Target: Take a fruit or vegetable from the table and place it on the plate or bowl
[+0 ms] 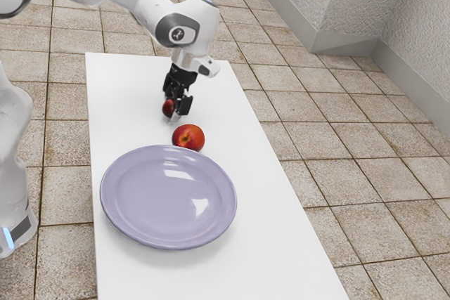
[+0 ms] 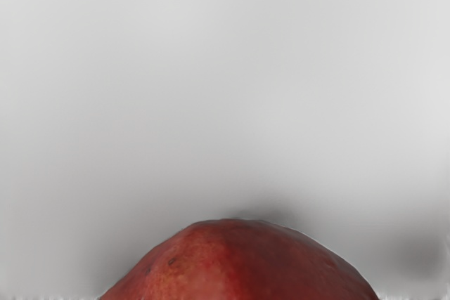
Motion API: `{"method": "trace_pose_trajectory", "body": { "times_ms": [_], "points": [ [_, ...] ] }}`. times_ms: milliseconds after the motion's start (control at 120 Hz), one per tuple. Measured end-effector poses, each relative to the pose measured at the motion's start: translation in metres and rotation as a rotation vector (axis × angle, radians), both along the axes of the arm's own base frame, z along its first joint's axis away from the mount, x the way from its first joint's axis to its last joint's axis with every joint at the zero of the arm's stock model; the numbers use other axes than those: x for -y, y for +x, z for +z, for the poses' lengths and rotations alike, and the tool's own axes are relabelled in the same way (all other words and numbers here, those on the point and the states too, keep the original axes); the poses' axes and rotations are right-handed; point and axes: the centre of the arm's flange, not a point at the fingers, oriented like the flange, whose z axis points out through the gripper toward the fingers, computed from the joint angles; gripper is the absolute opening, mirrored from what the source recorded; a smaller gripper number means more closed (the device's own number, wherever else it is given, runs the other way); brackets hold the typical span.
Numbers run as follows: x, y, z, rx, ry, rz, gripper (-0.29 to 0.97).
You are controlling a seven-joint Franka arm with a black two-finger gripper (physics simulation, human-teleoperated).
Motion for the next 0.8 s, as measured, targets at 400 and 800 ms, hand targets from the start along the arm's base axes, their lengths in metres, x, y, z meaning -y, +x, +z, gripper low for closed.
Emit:
{"method": "trace_pose_trajectory", "body": {
  "times_ms": [400, 800],
  "points": [
    [0.178, 0.045, 0.117, 0.184, 0.078, -0.366, 0.32],
    [0.281, -0.048, 0.115, 0.195, 0.007, -0.566, 0.31]
  ]
}}
